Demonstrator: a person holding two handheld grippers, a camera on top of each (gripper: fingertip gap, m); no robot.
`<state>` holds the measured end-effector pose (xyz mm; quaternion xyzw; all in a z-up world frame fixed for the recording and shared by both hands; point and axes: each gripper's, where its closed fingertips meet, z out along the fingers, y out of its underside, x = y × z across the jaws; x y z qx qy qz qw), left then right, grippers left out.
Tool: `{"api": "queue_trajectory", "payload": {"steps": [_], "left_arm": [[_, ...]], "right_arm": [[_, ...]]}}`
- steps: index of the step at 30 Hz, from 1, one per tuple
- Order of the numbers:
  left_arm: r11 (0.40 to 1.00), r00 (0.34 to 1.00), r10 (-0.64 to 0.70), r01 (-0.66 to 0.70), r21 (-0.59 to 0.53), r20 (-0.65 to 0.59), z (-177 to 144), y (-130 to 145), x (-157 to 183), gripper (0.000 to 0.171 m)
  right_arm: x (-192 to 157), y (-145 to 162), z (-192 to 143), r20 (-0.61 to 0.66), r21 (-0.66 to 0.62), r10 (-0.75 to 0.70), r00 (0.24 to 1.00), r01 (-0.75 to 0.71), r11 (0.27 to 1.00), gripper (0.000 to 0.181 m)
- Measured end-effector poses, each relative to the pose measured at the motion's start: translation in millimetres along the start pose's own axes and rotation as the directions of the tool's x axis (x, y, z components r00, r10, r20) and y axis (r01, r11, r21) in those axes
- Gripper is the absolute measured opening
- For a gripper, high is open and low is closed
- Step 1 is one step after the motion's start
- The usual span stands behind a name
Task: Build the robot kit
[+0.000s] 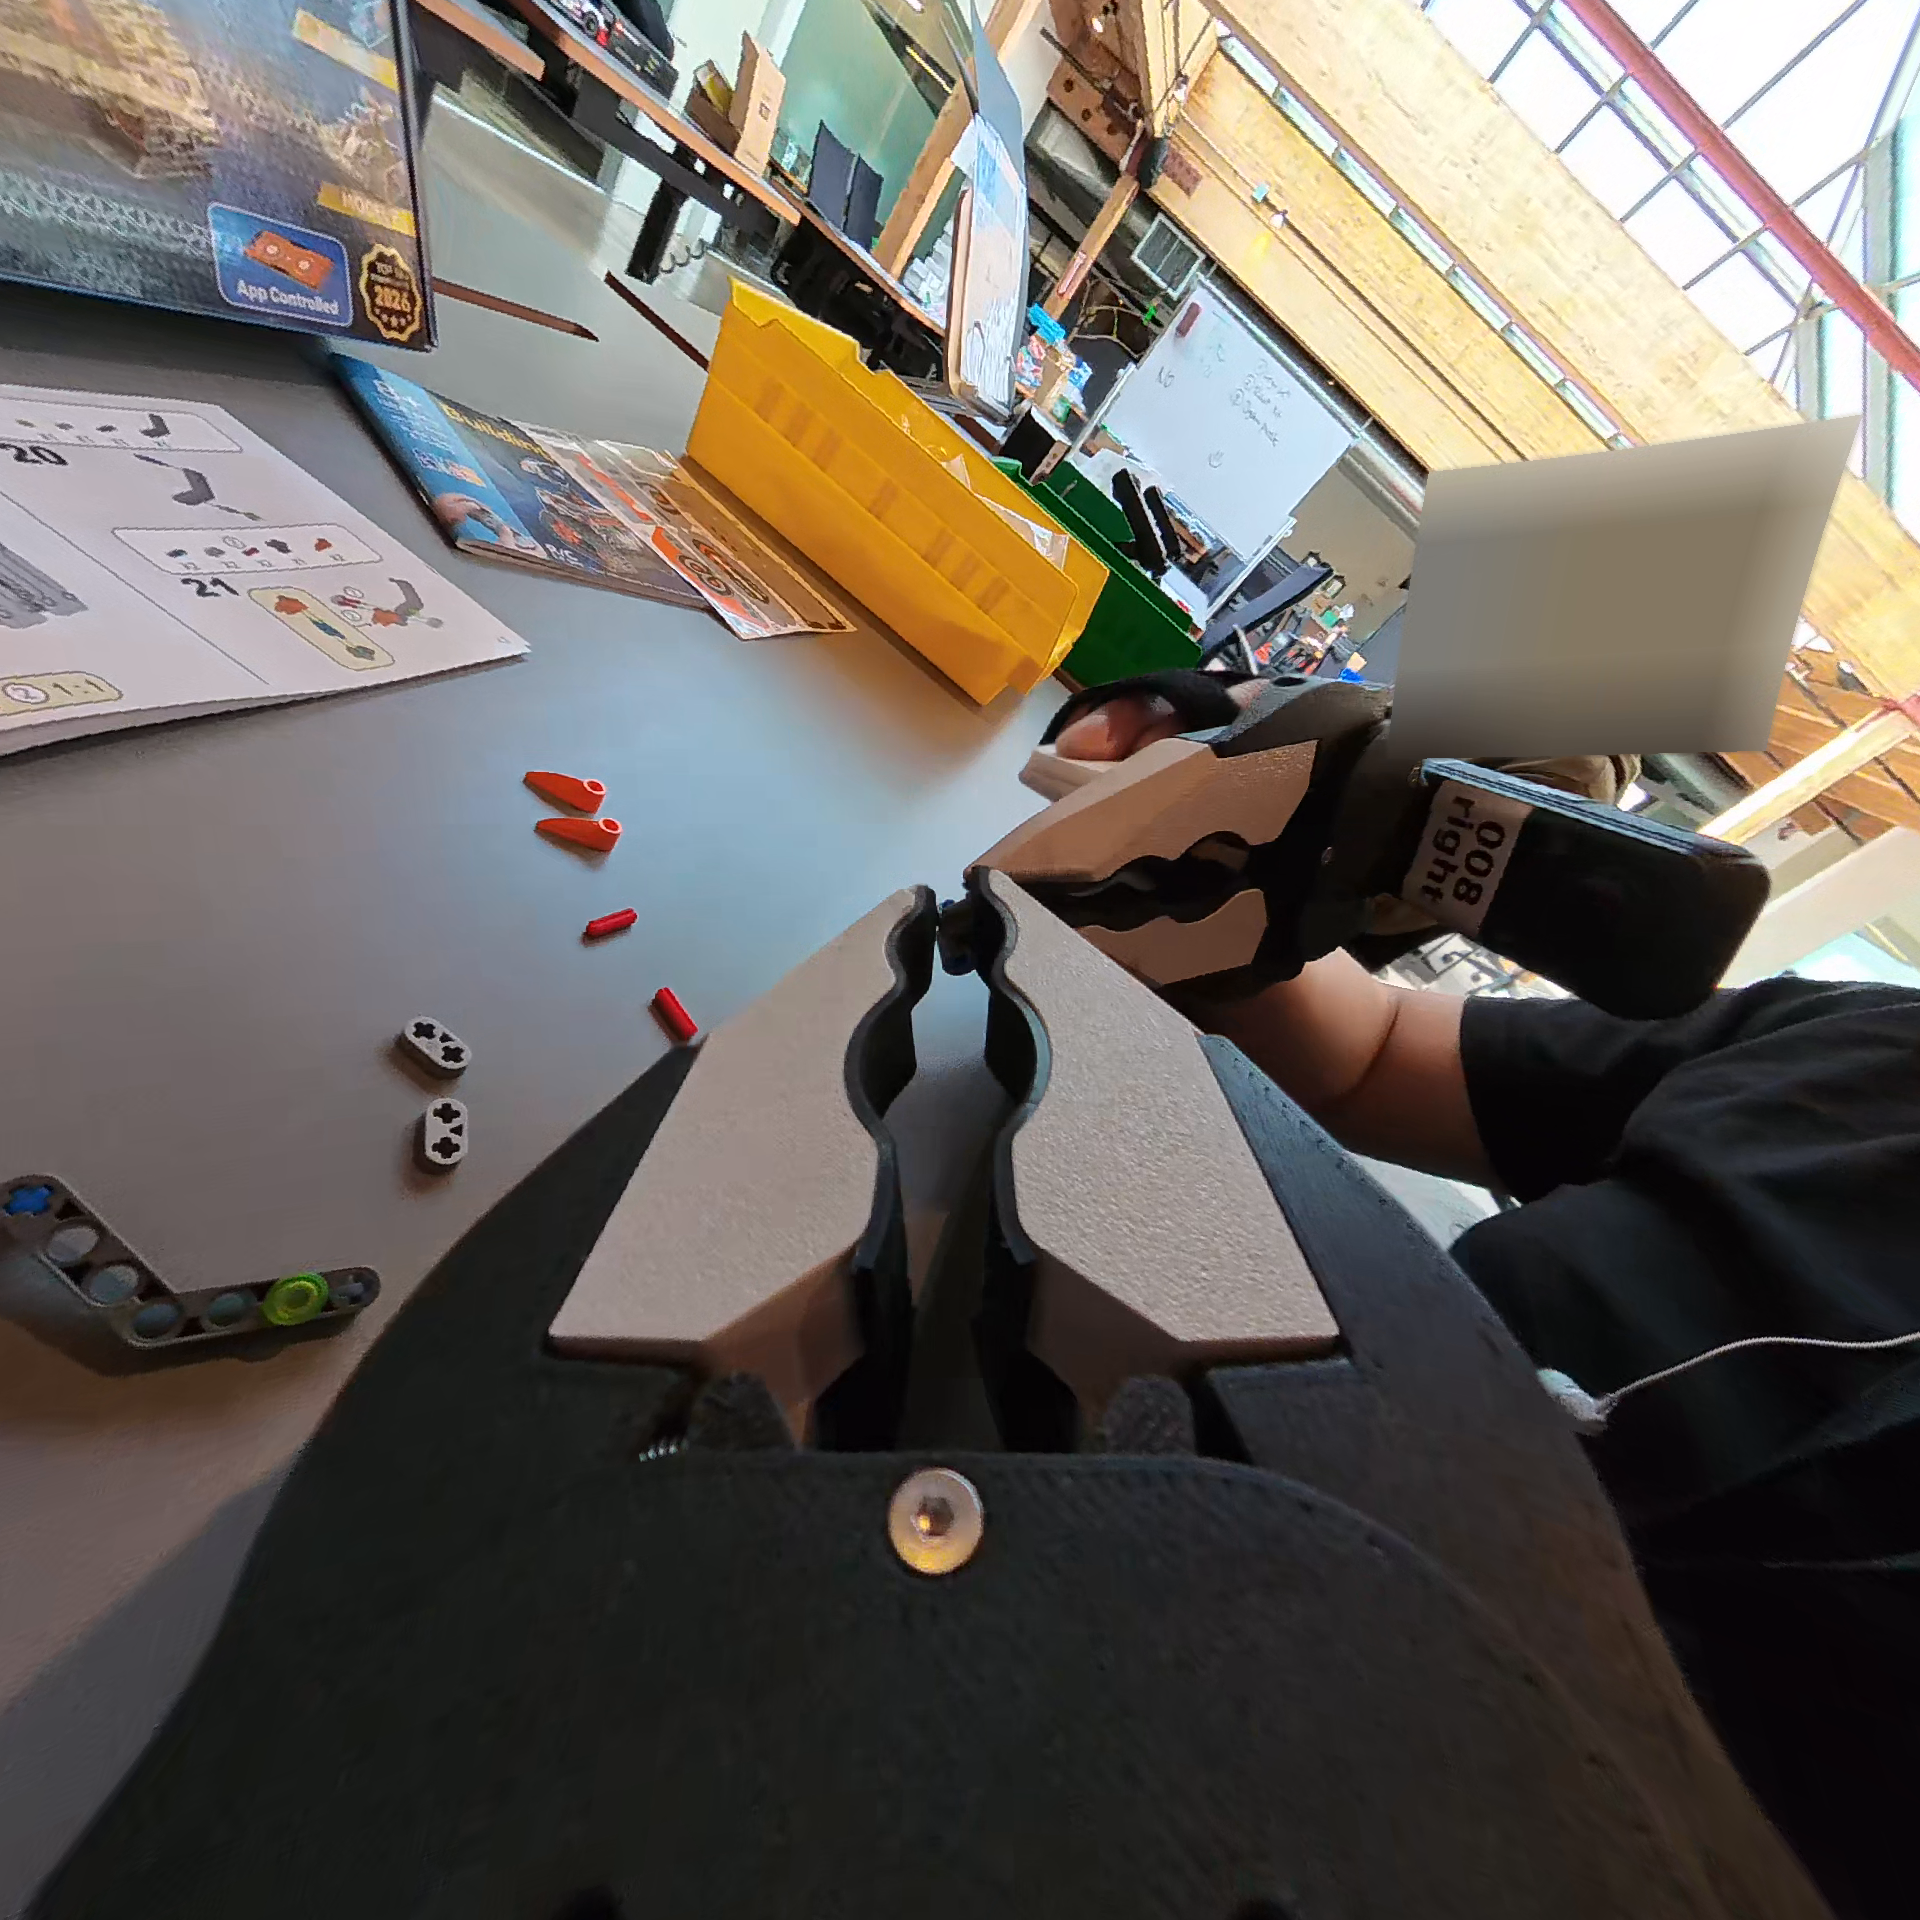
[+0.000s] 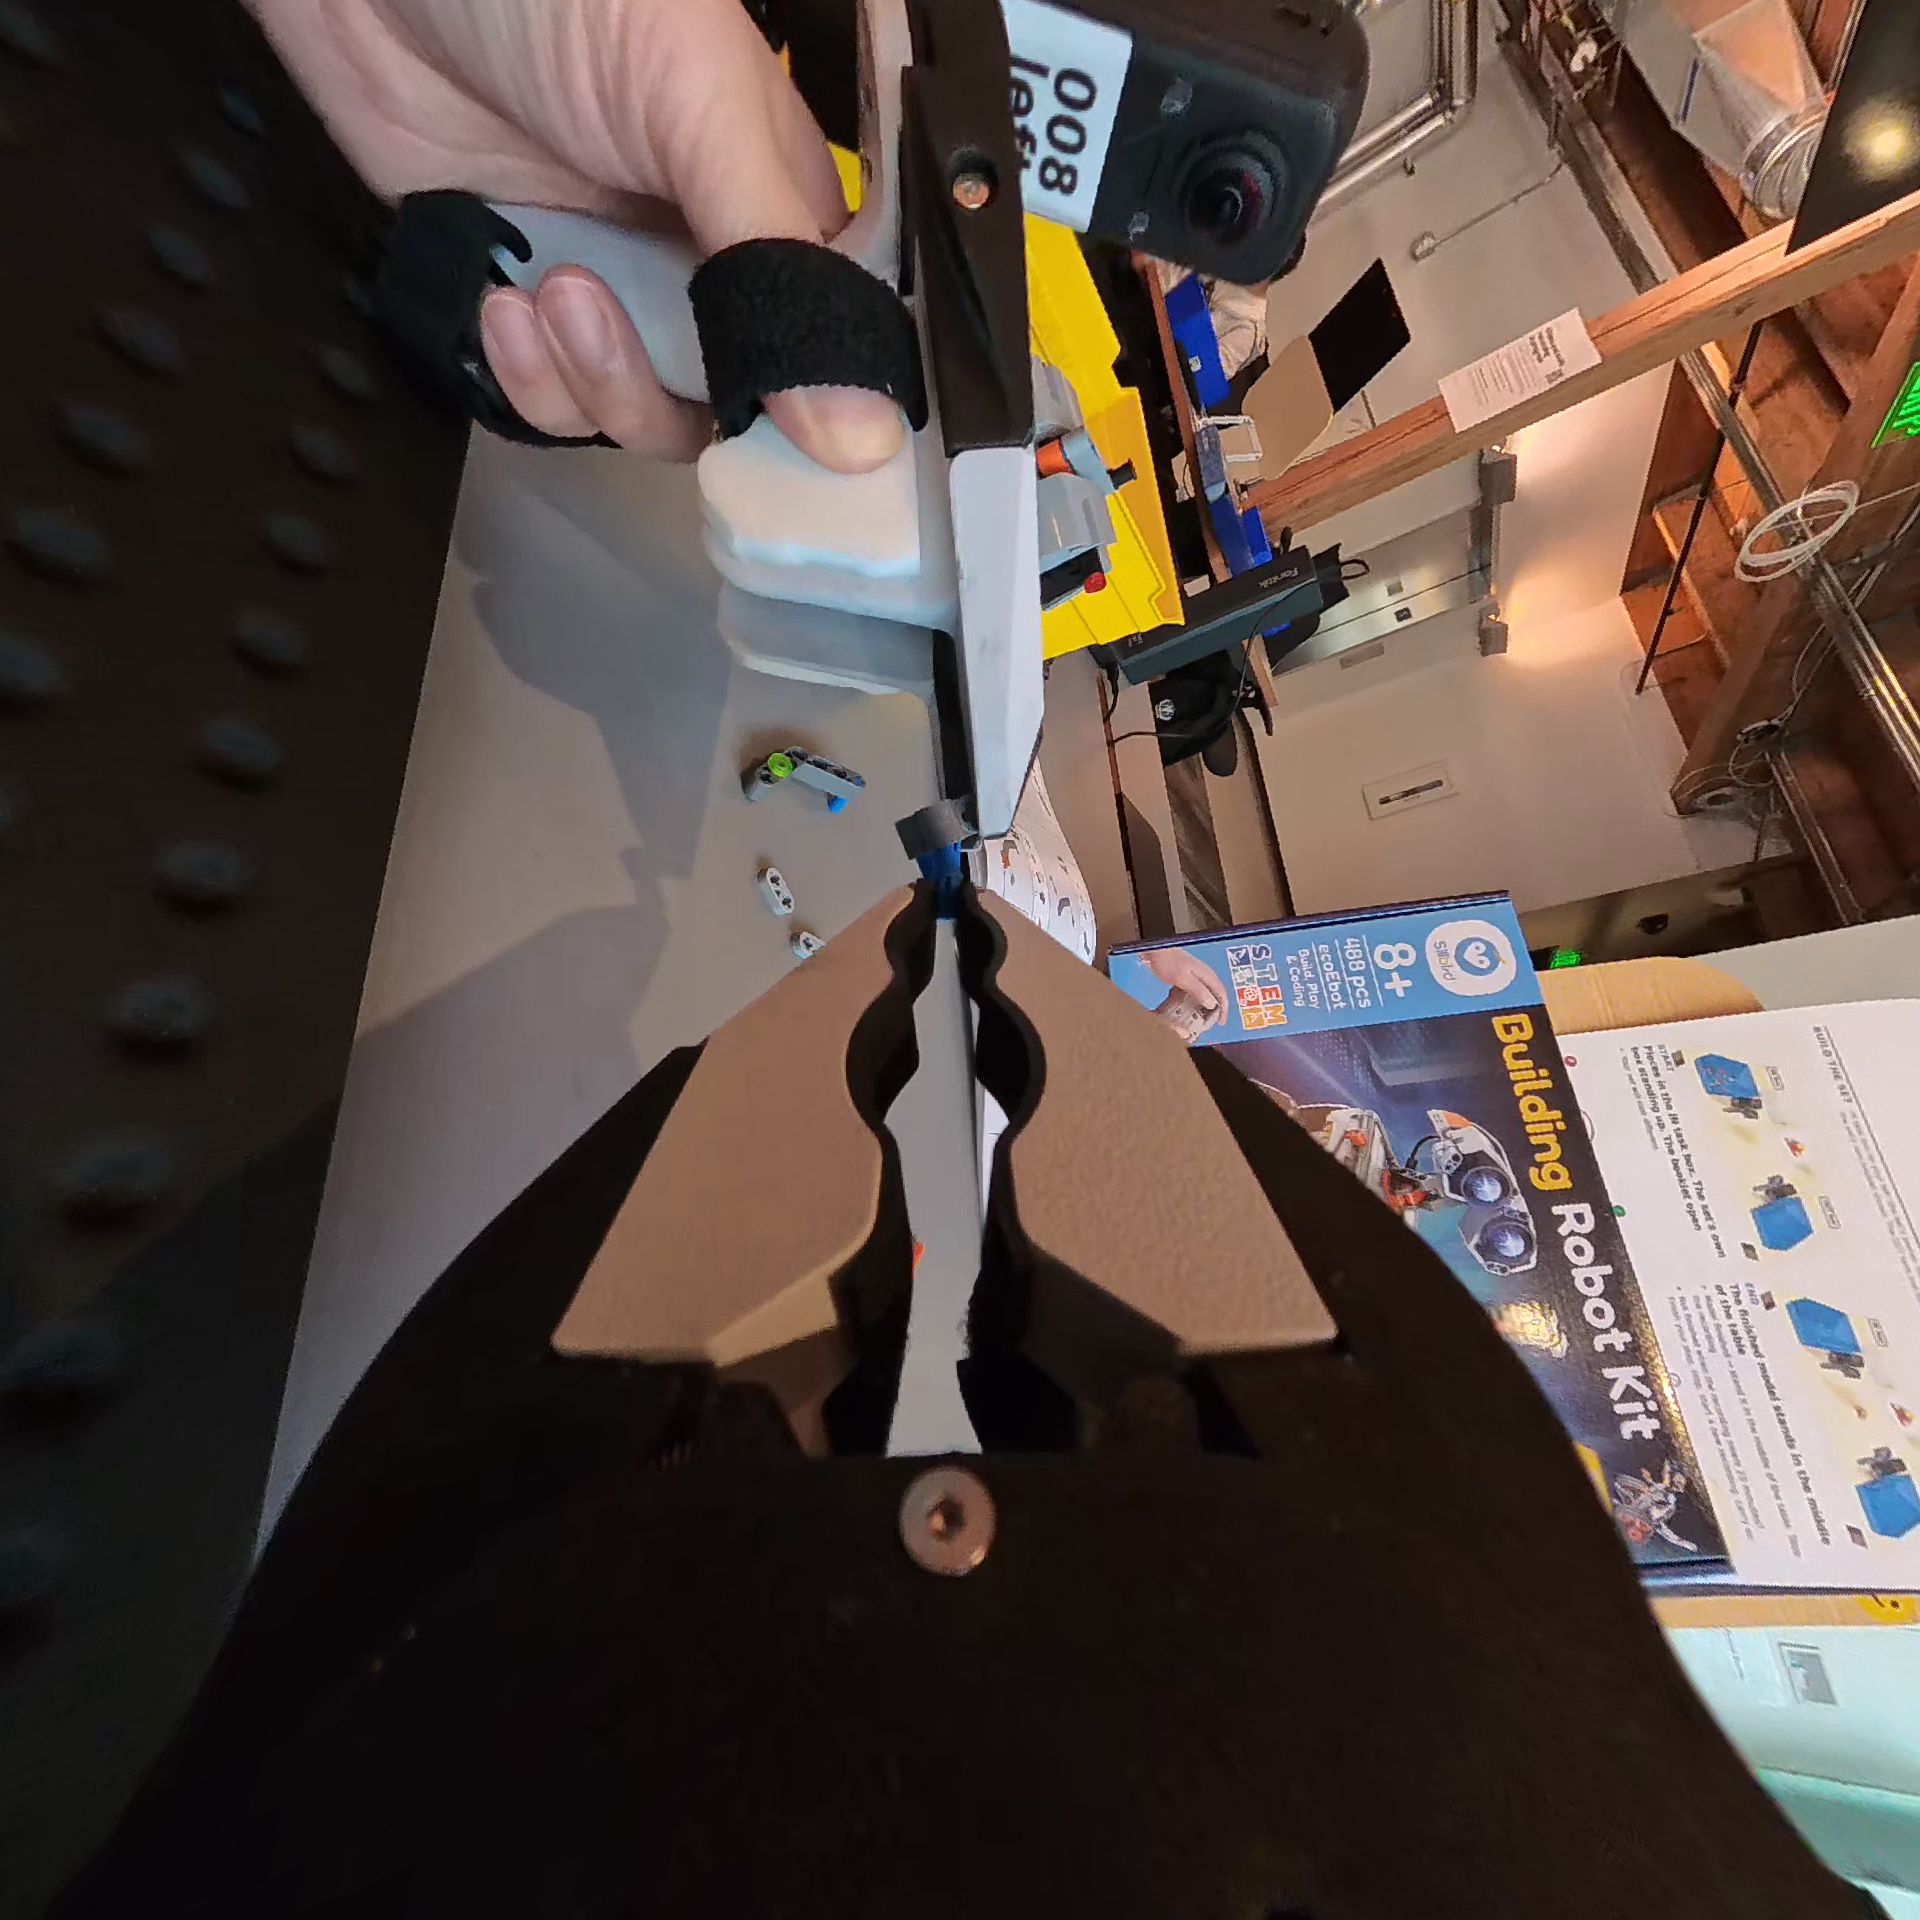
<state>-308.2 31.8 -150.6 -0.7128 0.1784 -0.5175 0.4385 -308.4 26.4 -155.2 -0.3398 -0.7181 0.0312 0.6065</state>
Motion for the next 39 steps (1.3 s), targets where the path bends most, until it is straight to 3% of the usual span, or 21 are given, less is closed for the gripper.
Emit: {"api": "queue_trajectory", "payload": {"steps": [11, 13, 16, 19, 22, 25, 29, 32, 37, 39], "left_arm": [[0.996, 0.995, 0.075, -0.079, 0.051, 0.067, 6, -2, 9, 0.0], [0.994, 0.994, 0.084, -0.088, 0.065, 0.067, 14, 1, 13, 0.0], [0.993, 0.991, 0.075, -0.085, 0.087, 0.115, 14, -6, 4, 0.0], [0.994, 0.978, 0.054, -0.071, 0.081, 0.201, 4, -11, -19, 0.0], [0.991, 0.989, 0.008, -0.028, 0.133, 0.15, -9, -23, -9, 0.0], [0.994, 0.989, 0.07, -0.079, 0.069, 0.133, -25, -23, 13, 0.0], [0.968, 0.919, 0.239, -0.252, 0.0, 0.314, -65, -24, 20, 0.009], [0.97, 0.894, 0.234, -0.241, -0.03, 0.383, -86, -13, 15, 0.019], [0.997, 0.977, 0.056, -0.066, 0.046, 0.204, -70, 7, 28, 0.02], [0.998, 0.987, 0.042, -0.05, 0.05, 0.153, -59, 12, 30, 0.019]], "right_arm": [[-2, -22, -8, 0.039, 0.142, 0.062, 0.997, -0.067, 0.988, 0.003], [-6, -24, -3, 0.028, 0.105, 0.047, 0.999, -0.049, 0.993, 0.003], [-6, -2, 2, 0.016, 0.004, 0.003, 1.0, -0.003, 1.0, 0.003], [1, 19, 0, 0.037, -0.026, 0.096, 0.995, -0.096, 0.995, 0.003], [-1, 28, 1, 0.069, -0.046, 0.178, 0.982, -0.175, 0.983, 0.003], [-4, 34, 4, 0.084, -0.076, 0.19, 0.978, -0.184, 0.98, 0.003], [-6, 30, 5, 0.089, -0.052, 0.19, 0.978, -0.185, 0.981, 0.003], [-8, 24, 7, 0.076, -0.034, 0.14, 0.987, -0.137, 0.99, 0.003], [-5, -17, 3, -0.005, 0.117, 0.044, 0.999, -0.043, 0.992, 0.003], [-5, -28, 3, -0.028, 0.147, 0.034, 0.999, -0.029, 0.989, 0.003]]}}
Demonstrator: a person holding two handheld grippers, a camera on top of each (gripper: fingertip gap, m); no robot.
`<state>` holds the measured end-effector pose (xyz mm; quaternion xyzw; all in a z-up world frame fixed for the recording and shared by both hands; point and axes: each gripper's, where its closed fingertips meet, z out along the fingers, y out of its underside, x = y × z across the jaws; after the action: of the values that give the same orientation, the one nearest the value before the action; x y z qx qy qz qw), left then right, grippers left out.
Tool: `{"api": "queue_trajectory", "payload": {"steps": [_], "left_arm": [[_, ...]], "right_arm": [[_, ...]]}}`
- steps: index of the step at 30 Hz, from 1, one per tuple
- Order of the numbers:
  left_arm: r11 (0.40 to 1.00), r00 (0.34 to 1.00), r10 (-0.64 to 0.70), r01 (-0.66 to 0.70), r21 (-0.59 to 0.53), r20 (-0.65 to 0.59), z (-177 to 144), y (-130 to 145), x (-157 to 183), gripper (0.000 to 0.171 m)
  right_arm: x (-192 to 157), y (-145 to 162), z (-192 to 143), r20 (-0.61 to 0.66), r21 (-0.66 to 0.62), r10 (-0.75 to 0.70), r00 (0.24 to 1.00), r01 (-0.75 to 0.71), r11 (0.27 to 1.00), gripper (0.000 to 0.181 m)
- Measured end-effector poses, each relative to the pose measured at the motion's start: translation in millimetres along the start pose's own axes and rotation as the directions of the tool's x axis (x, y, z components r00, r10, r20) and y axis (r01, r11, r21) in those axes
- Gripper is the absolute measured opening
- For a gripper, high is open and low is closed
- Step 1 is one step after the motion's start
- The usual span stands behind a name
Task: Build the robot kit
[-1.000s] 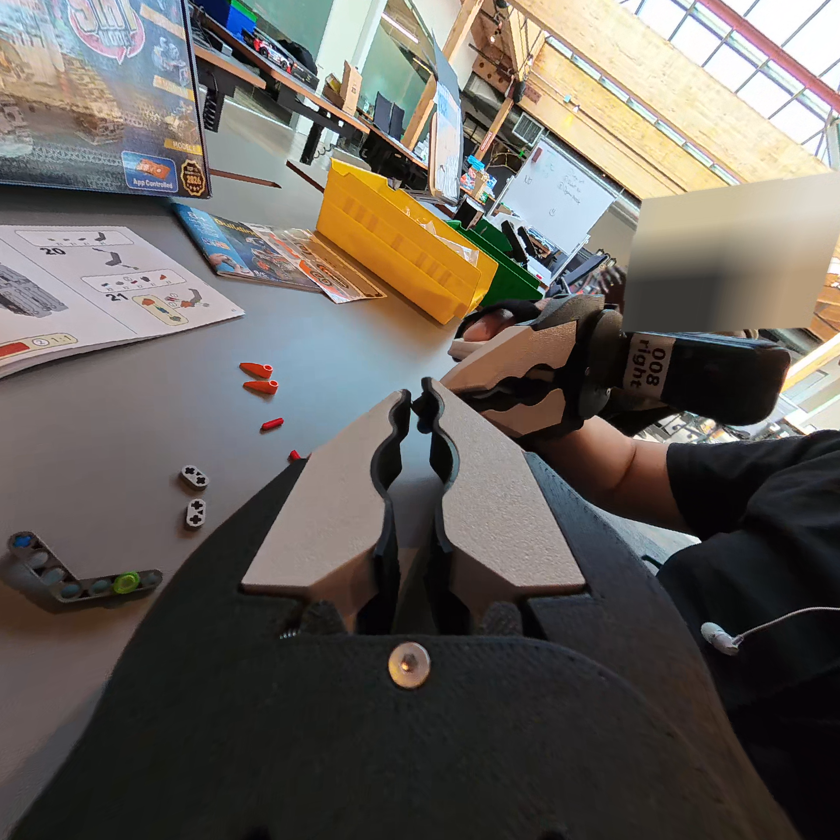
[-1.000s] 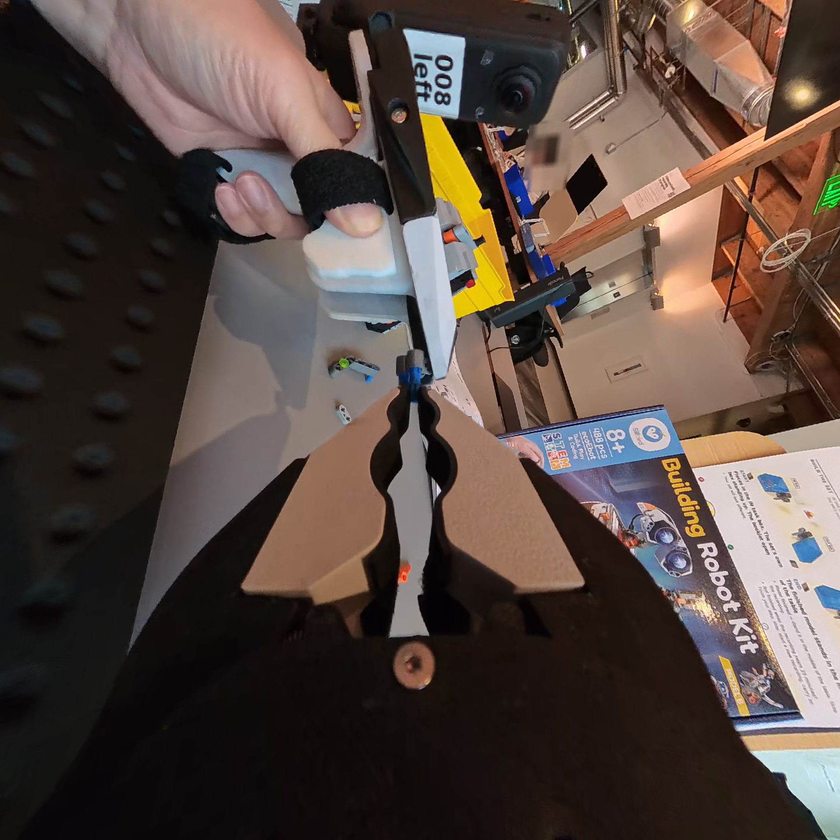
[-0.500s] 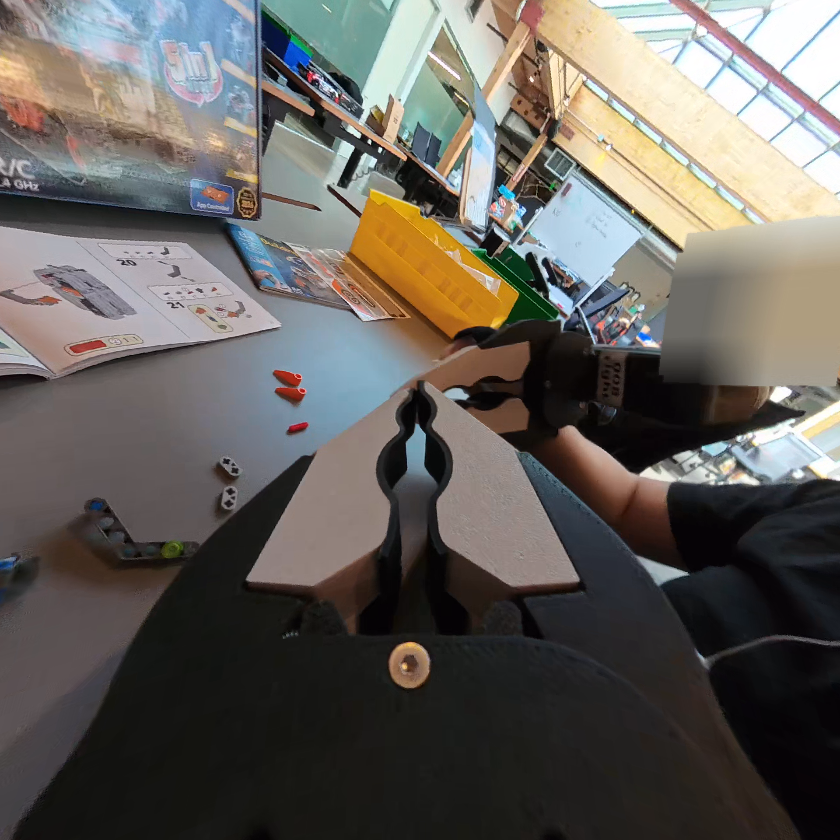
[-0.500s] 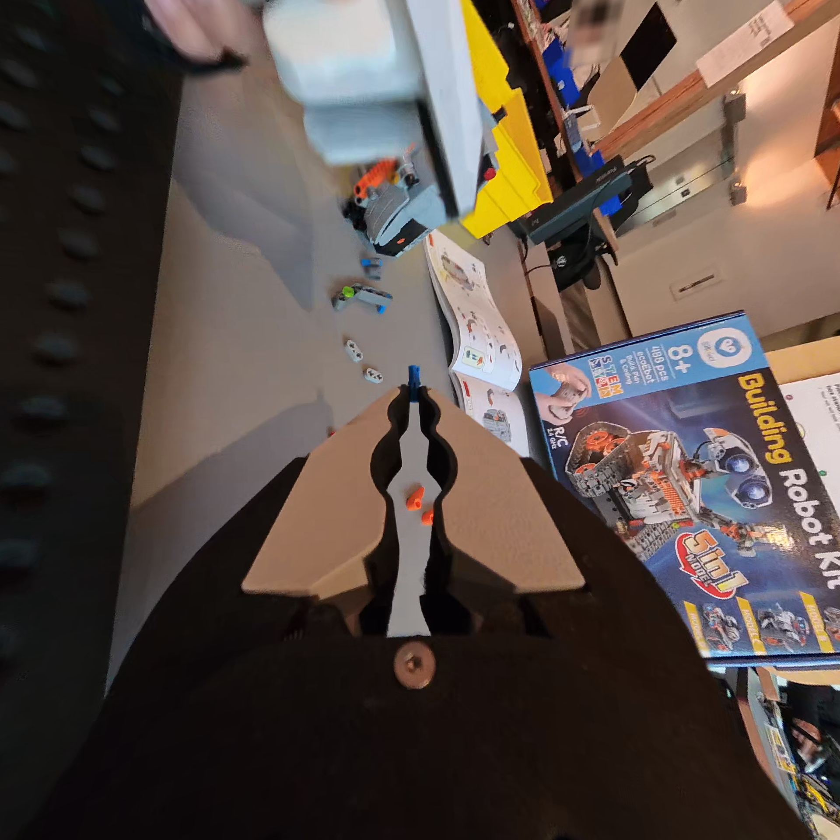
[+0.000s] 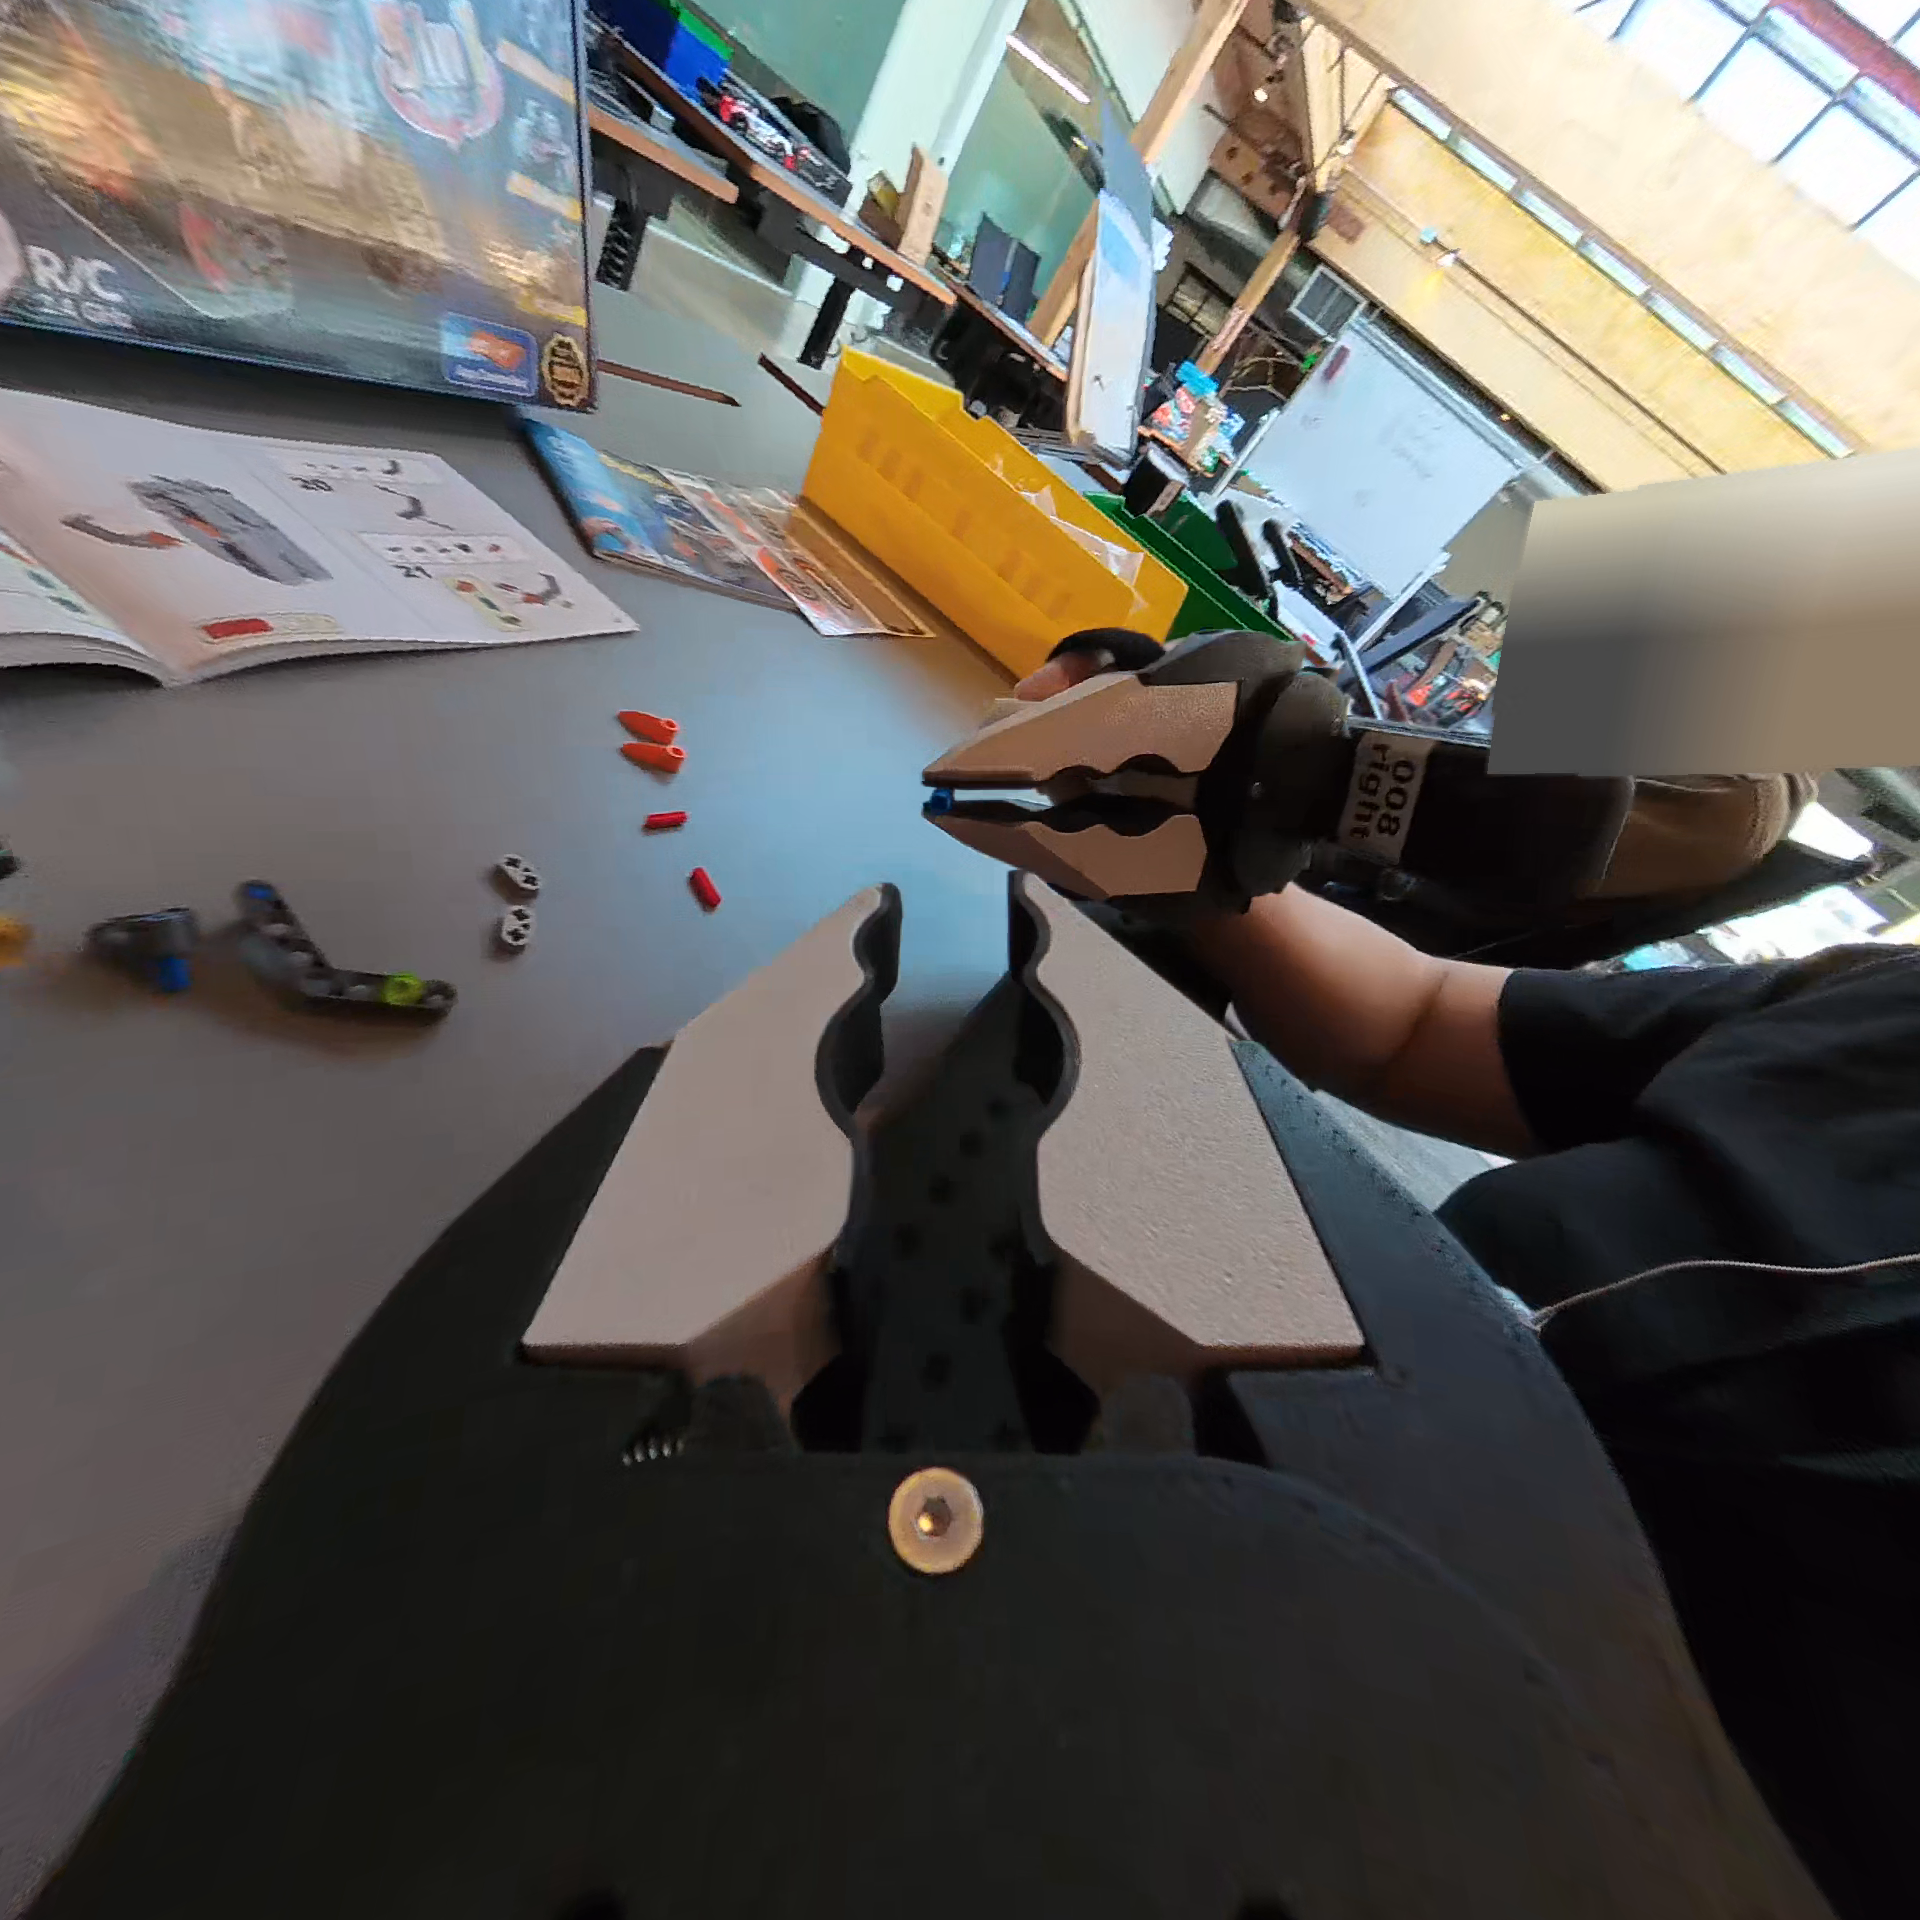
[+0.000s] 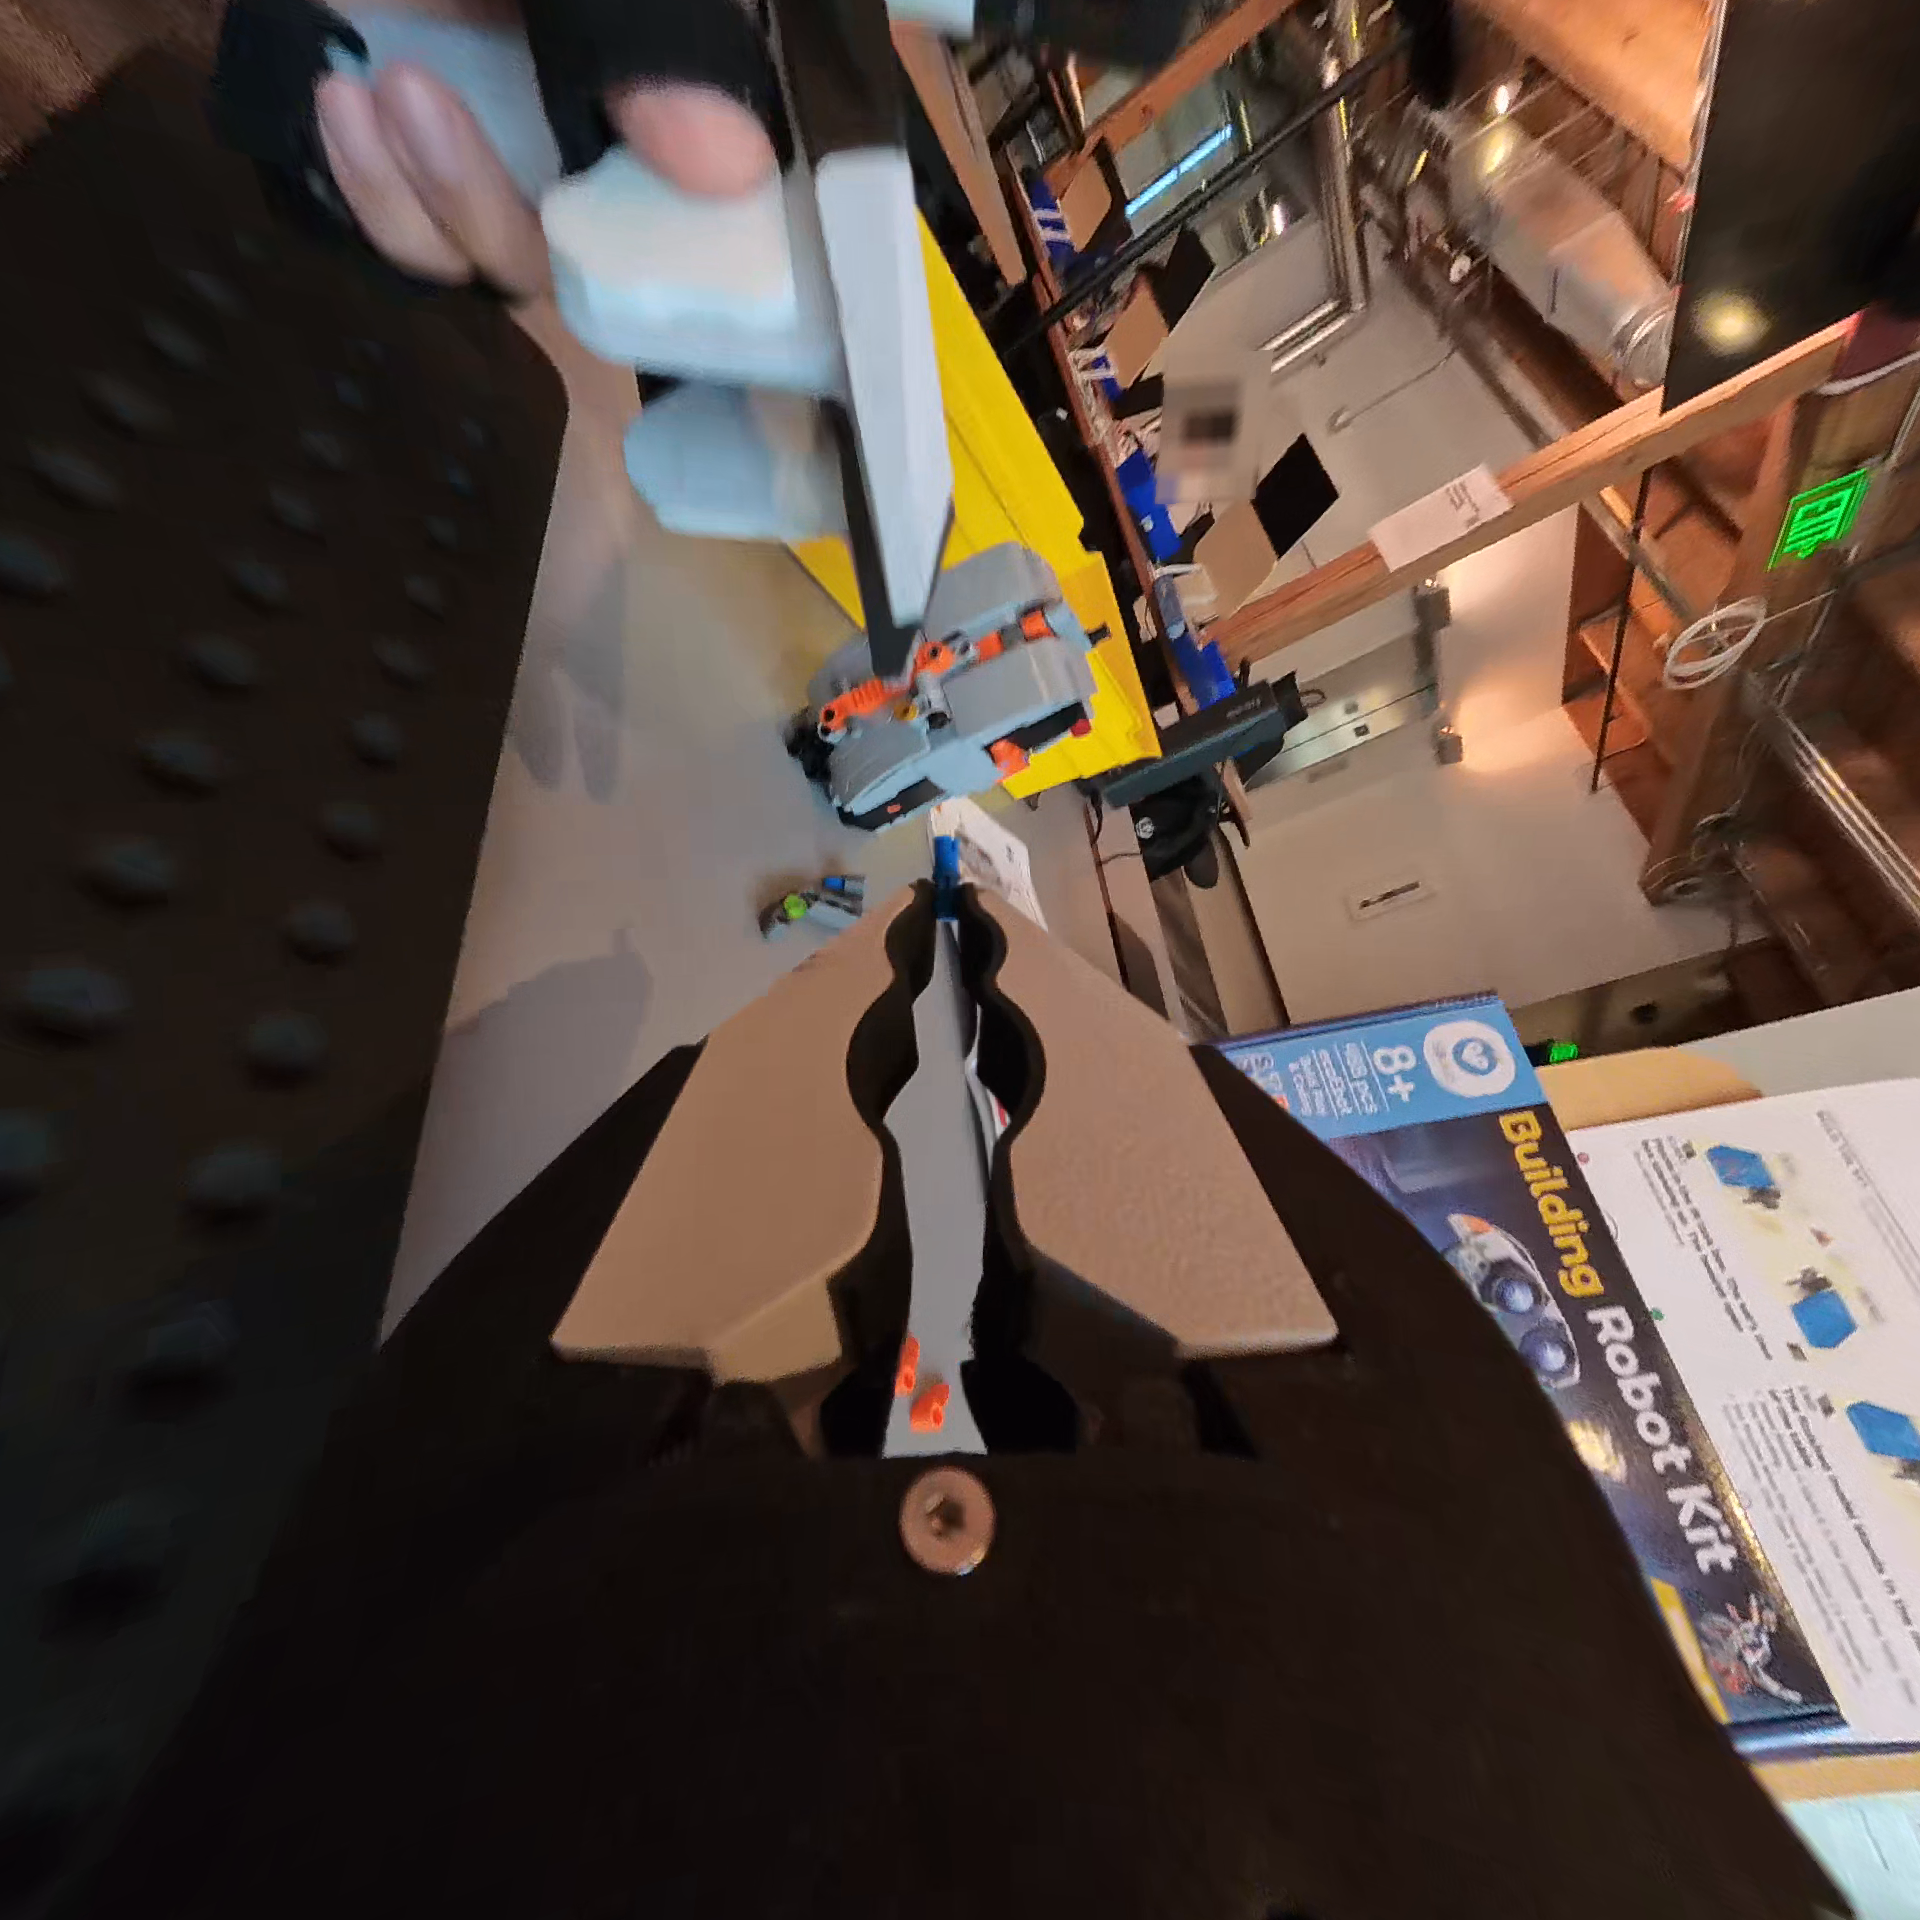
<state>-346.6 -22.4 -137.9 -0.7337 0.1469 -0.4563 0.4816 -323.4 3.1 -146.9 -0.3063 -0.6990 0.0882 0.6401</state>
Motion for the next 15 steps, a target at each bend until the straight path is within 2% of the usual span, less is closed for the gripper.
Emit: {"api": "queue_trajectory", "payload": {"steps": [6, 11, 13, 15], "left_arm": [[1.0, 0.997, 0.003, -0.002, 0.015, -0.076, 17, -2, 6, 0.015], [0.989, 0.989, 0.147, -0.147, -0.014, 0.01, 19, 2, -4, 0.012], [0.985, 0.986, 0.169, -0.169, -0.026, -0.002, 18, 5, -3, 0.001], [0.987, 0.987, 0.158, -0.158, -0.014, -0.011, 16, 4, -4, 0.002]], "right_arm": [[0, -9, 7, -0.005, 0.015, -0.025, 1.0, 0.025, 1.0, 0.003], [-4, -17, 12, 0.011, 0.043, -0.062, 0.998, 0.062, 0.997, 0.003], [-6, -18, 15, 0.02, 0.037, -0.069, 0.997, 0.069, 0.997, 0.003], [-6, -20, 17, 0.018, 0.048, -0.08, 0.997, 0.079, 0.996, 0.003]]}}
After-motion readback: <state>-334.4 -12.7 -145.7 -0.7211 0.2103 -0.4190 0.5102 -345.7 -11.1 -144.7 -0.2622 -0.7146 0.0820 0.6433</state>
